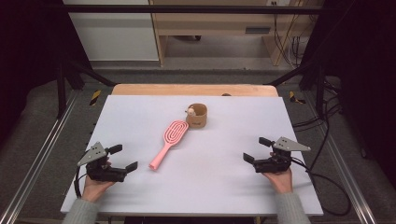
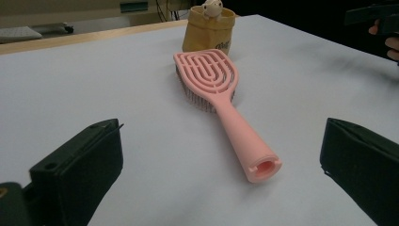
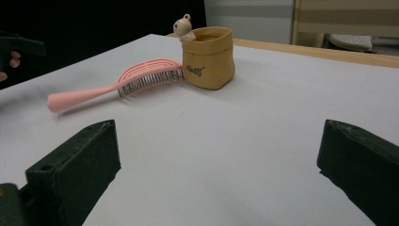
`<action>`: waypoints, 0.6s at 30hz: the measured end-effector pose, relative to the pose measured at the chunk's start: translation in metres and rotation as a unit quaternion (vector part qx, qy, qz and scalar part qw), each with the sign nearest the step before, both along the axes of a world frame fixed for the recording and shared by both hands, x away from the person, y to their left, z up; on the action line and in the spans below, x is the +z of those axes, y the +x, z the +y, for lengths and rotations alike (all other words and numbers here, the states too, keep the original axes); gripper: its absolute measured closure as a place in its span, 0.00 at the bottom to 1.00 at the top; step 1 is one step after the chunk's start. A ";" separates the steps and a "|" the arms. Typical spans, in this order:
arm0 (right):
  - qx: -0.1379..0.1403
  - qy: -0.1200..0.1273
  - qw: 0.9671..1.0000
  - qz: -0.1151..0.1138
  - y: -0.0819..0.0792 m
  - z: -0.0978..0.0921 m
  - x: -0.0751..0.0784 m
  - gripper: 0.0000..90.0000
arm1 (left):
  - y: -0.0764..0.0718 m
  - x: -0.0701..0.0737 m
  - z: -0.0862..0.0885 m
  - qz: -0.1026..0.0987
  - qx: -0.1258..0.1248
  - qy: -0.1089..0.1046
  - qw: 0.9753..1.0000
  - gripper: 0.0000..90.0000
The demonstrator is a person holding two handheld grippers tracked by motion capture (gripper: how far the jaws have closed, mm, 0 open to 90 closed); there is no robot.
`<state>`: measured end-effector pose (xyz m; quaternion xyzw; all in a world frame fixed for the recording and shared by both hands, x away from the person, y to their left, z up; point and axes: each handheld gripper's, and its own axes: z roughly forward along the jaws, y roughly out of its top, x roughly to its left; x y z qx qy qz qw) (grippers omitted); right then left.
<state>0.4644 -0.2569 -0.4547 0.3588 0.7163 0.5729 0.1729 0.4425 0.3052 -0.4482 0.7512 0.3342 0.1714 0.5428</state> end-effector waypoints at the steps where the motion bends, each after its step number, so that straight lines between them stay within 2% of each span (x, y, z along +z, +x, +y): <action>1: 0.001 0.001 1.000 -0.001 0.000 0.000 0.000 0.00 | 0.000 0.000 0.000 0.000 0.000 0.000 1.000 0.00; 10: 0.003 0.000 1.000 -0.003 0.000 0.000 0.000 0.00 | 0.000 0.005 -0.002 -0.004 0.001 0.002 1.000 0.00; 18: 0.004 -0.002 1.000 -0.004 0.000 0.000 0.000 0.00 | 0.001 0.008 -0.008 0.004 0.001 0.011 1.000 0.00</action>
